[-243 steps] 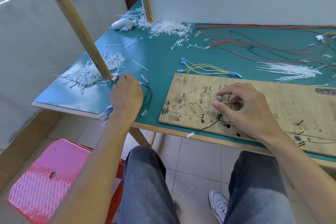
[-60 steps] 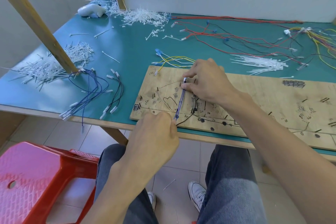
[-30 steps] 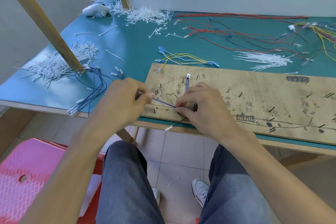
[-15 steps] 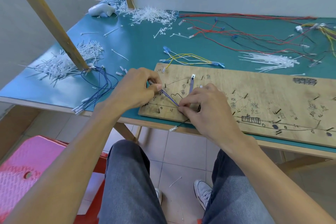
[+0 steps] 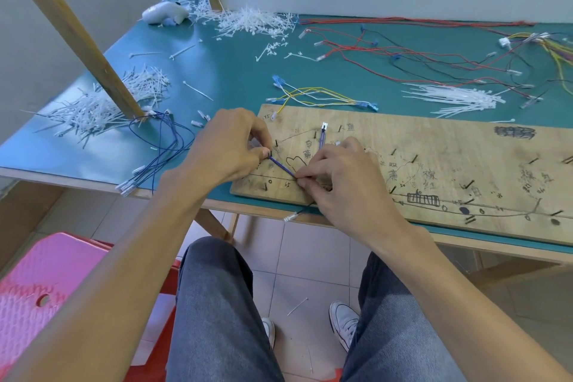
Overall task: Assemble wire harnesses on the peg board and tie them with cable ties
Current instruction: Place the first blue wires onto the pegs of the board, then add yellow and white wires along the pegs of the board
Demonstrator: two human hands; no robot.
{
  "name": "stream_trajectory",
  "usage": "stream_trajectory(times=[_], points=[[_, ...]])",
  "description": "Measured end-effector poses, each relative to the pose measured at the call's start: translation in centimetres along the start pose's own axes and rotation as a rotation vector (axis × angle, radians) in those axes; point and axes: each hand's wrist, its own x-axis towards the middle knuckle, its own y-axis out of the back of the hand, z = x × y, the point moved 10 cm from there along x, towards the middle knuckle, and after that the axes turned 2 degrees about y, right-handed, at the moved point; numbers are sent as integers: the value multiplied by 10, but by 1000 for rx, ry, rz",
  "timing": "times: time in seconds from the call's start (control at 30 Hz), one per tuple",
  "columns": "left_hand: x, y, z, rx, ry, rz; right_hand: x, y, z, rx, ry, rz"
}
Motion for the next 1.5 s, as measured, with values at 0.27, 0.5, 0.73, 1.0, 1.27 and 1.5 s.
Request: stream_trajectory(times=[0.27, 0.5, 0.73, 1.0, 1.27, 1.5], points=[[-9, 9, 7, -6, -59, 176, -13, 12, 7, 134, 17, 123], [-13, -11, 48, 65, -225, 99, 16, 66, 64, 281, -204, 252], [-11, -14, 54, 153, -209, 68, 100, 66, 123, -68, -323, 11], [-6, -14, 51, 171, -168, 74, 122, 53, 136, -161, -341, -19], [-5, -13, 53, 167, -168, 93, 123, 60, 131, -251, -283, 87], [11, -12, 39, -27, -104, 47, 130, 91, 125, 424, -305, 274]])
